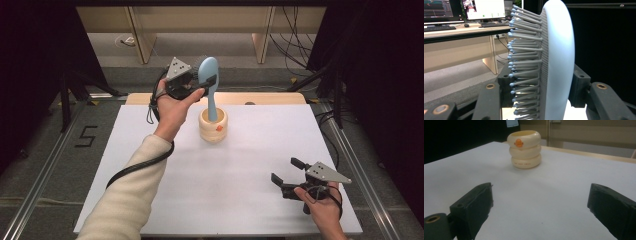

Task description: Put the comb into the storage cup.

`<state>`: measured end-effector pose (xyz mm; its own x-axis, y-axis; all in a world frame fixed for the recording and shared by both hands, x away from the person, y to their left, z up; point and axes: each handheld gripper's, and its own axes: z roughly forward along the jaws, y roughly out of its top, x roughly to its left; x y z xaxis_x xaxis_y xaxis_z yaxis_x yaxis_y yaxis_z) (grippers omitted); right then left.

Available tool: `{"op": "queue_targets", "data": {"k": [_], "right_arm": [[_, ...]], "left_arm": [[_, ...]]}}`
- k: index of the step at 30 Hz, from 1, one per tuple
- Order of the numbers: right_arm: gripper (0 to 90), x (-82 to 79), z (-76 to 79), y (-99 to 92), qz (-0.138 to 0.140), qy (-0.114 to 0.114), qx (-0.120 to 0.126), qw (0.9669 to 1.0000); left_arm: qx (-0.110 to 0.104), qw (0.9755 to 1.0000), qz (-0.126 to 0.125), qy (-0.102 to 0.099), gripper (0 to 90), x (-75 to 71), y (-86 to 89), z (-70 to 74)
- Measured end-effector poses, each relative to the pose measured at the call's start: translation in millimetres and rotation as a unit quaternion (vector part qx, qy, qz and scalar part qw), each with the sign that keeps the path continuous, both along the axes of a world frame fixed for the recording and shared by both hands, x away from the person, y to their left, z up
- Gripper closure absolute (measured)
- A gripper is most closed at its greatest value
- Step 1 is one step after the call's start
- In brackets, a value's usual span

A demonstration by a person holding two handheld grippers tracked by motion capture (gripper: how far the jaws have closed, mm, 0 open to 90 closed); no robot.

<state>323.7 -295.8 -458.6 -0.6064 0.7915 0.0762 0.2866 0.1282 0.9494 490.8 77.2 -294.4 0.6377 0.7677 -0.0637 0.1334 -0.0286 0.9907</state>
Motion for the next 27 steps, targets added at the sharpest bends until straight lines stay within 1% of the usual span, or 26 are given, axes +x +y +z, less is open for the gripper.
{"op": "queue_targets", "data": {"k": [8,11,27], "right_arm": [[7.3,0.0,-0.2,0.2,0.000,0.002,0.001,1.0000],[7.3,-0.1,-0.2,0.2,0.000,0.002,0.001,1.0000],[7.3,-0.1,-0.8,0.5,0.000,0.004,0.002,1.0000]], "left_arm": [[-0.002,1.0000,0.002,-0.003,49.5,3.2,1.2,-0.2],[0.000,1.0000,0.002,-0.004,49.5,4.2,0.4,-0.8],[0.005,1.0000,0.003,0.000,49.5,8.9,-2.4,-5.5]]}}
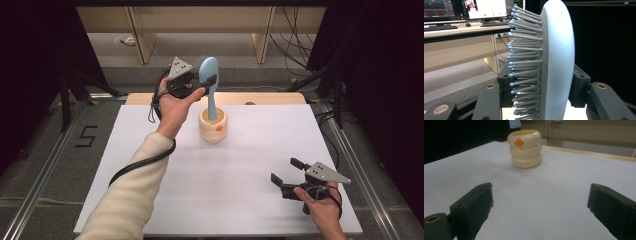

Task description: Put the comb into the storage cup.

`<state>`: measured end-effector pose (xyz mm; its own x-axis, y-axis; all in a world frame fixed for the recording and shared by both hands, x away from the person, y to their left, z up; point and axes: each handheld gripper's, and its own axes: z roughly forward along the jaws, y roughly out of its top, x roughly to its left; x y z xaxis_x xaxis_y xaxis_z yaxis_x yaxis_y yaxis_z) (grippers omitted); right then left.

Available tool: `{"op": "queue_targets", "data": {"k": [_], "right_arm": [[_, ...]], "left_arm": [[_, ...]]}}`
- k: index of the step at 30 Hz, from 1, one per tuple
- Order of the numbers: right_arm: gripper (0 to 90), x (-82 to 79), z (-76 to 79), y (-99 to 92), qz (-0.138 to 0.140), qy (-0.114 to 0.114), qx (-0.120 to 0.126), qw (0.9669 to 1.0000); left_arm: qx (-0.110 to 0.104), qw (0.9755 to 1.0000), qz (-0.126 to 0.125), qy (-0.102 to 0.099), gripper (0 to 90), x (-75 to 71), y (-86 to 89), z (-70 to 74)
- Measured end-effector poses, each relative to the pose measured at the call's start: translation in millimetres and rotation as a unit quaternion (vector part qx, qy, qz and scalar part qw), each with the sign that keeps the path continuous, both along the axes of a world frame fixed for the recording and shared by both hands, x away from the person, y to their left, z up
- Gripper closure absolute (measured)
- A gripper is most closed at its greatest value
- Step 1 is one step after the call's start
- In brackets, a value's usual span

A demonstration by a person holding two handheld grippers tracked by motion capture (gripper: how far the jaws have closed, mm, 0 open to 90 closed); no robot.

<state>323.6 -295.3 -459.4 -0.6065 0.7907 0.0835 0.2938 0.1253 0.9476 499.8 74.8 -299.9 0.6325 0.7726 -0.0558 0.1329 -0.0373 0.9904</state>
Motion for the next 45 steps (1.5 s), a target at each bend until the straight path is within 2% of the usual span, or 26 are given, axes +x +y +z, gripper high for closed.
{"op": "queue_targets", "data": {"k": [45], "right_arm": [[7.3,0.2,-0.6,0.4,0.005,0.001,-0.001,1.0000]], "left_arm": [[0.009,1.0000,0.000,0.002,49.4,11.0,-6.8,-4.7]]}}
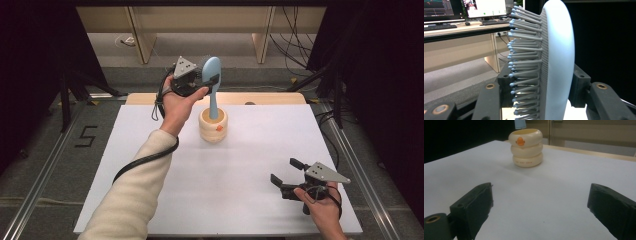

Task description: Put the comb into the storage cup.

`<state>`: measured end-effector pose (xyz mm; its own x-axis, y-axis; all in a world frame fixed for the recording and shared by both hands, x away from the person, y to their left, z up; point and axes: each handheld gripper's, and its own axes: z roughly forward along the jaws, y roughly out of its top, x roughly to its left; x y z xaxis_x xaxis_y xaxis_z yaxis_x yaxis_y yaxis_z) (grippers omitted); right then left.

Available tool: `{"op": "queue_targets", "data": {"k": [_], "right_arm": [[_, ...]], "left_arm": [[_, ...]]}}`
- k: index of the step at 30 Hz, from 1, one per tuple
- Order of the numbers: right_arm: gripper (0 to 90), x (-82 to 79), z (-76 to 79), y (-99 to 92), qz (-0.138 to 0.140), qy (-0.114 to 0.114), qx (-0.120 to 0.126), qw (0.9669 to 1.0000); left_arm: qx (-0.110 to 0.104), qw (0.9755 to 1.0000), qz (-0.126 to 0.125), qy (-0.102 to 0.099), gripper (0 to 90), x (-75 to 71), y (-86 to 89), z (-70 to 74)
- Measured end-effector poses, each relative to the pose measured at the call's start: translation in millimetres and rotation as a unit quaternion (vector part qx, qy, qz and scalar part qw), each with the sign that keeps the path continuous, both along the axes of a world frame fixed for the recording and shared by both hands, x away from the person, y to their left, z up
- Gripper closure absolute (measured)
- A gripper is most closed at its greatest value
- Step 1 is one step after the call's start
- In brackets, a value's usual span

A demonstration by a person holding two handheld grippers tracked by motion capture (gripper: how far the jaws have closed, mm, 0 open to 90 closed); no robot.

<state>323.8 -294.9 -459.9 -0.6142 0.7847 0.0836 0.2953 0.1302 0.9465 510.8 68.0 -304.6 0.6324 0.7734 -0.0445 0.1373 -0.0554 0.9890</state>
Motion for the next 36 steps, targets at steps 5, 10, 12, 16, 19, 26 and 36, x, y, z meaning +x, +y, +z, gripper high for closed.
{"op": "queue_targets", "data": {"k": [5,10,12,16,19,26,36], "right_arm": [[7.3,-0.1,0.0,0.0,0.001,0.000,-0.001,1.0000],[7.3,-0.3,0.4,0.0,0.001,-0.001,0.000,1.0000],[7.3,0.0,0.1,-0.1,0.000,-0.002,-0.001,1.0000],[7.3,-0.1,0.2,-0.1,0.001,-0.002,0.000,1.0000],[7.3,0.0,0.1,-0.1,0.001,-0.002,0.000,1.0000],[7.3,-0.4,0.6,-0.2,-0.001,-0.002,0.001,1.0000],[7.3,0.1,0.1,-0.1,0.000,-0.002,0.000,1.0000]], "left_arm": [[-0.002,1.0000,0.002,0.001,49.3,1.5,-0.4,-1.1],[0.001,1.0000,0.001,0.002,49.3,2.0,-1.6,-1.7],[0.002,1.0000,0.002,0.004,49.3,2.5,-1.4,-2.5],[0.004,1.0000,0.002,0.007,49.4,3.8,-1.1,-4.6],[0.003,1.0000,0.003,0.008,49.4,4.5,-1.0,-6.0],[0.004,0.9999,0.001,0.011,49.4,5.4,-0.4,-8.4],[0.006,0.9999,0.004,0.015,49.3,8.0,0.3,-11.9]]}}
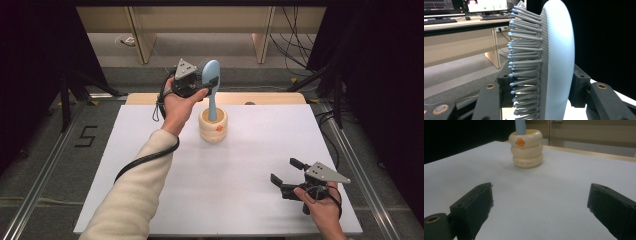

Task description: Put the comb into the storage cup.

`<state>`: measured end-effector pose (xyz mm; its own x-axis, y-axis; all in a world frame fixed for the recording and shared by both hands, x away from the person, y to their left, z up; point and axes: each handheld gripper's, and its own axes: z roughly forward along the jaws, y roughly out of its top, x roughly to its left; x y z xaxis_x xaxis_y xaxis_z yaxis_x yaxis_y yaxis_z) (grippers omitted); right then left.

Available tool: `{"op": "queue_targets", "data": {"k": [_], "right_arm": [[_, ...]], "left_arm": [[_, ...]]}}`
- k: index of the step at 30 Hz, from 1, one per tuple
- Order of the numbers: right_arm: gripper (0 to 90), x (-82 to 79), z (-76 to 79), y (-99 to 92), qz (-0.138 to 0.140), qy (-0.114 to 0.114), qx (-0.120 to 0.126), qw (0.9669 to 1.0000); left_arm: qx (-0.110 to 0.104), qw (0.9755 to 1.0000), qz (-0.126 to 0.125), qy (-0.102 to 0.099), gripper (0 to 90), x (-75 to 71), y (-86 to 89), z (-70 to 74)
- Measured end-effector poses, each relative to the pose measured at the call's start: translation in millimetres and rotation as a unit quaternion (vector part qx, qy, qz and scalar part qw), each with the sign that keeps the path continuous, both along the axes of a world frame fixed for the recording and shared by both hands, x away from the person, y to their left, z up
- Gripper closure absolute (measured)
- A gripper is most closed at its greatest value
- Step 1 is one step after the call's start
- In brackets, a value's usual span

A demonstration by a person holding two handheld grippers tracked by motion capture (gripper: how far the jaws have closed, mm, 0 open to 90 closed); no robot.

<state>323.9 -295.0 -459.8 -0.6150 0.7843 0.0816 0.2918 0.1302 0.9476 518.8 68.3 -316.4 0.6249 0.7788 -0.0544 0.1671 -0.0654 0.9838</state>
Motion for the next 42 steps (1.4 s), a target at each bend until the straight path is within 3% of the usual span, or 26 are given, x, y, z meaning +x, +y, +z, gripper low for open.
{"op": "queue_targets", "data": {"k": [42], "right_arm": [[7.5,0.1,-0.2,0.5,0.002,0.002,0.005,1.0000]], "left_arm": [[0.004,0.9999,0.001,0.012,49.3,7.7,-5.0,-7.3]]}}
